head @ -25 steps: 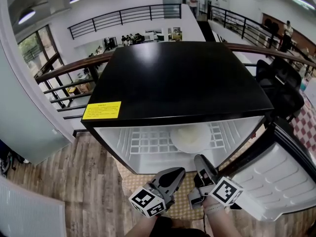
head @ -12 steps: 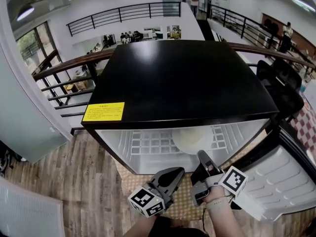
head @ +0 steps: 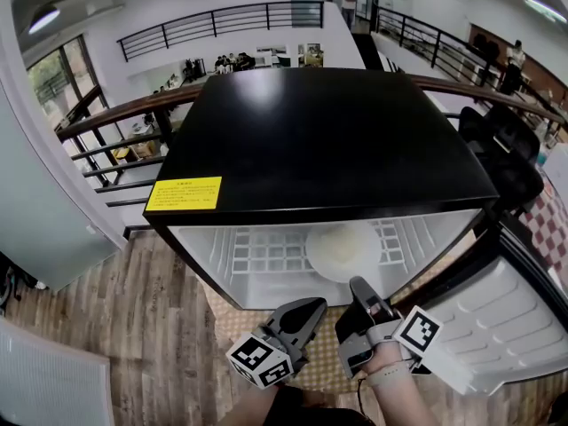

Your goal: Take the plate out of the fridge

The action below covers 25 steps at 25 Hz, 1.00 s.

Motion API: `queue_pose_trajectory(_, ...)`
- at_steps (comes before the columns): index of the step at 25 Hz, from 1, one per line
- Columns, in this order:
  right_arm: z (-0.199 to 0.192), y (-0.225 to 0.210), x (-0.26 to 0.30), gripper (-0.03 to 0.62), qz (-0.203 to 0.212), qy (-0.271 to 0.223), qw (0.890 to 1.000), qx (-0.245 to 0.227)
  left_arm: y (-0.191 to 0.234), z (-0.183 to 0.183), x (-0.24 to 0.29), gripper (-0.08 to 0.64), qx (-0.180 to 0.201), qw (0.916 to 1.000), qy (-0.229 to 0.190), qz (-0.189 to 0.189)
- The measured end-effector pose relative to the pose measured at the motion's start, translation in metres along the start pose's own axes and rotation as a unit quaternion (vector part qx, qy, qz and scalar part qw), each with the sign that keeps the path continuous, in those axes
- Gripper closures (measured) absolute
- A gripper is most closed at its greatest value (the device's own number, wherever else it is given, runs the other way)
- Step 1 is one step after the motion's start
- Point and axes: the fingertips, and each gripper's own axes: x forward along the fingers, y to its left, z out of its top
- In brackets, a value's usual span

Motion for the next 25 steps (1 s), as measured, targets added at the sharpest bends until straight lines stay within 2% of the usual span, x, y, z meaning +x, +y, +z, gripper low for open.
queue_pose_trajectory(5, -0.013, 0.001, -0.001, 0.546, 0.008, 0.024, 1.0, 0.009, 0.002, 0.001, -0.003, 0.551, 0.001, 1.0, -0.006, 0.007)
queue_pose_trajectory(14, 0.008, -0.005, 0.014, 0.529, 0.001, 0.009, 1.0, 0.011, 0.003, -0.001, -0.007, 0.551, 0.001, 0.9999, -0.006, 0.013)
queue_pose_trajectory(25, -0.004, -0.005, 0.001, 0.532, -0.01, 0.011, 0.999, 0.029, 0.009, -0.001, -0.012, 0.551, 0.001, 0.9996, -0.01, 0.025)
